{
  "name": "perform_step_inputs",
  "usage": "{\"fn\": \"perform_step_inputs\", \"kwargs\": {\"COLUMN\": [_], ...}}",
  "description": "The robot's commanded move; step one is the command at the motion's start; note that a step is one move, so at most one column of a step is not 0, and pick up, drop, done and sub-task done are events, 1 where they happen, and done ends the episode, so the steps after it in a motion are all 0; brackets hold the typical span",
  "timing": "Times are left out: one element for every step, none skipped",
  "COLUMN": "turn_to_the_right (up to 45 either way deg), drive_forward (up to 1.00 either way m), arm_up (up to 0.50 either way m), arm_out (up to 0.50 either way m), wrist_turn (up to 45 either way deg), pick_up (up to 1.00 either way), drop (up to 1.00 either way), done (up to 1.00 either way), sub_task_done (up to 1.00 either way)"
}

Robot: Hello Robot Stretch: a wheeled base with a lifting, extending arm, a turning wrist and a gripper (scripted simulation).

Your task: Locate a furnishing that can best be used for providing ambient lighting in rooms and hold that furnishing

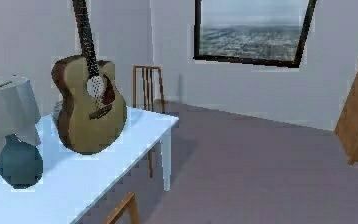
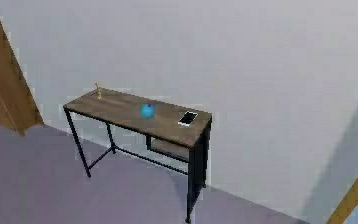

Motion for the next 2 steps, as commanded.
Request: {"fn": "perform_step_inputs", "kwargs": {"turn_to_the_right": [-45.0,-45.0], "drive_forward": [0.00,0.00], "arm_up": [0.00,0.00], "arm_out": [0.00,0.00], "wrist_turn": [0.0,0.0], "pick_up": [0.00,0.00], "drop": [0.00,0.00], "done": [0.00,0.00], "sub_task_done": [0.00,0.00]}}
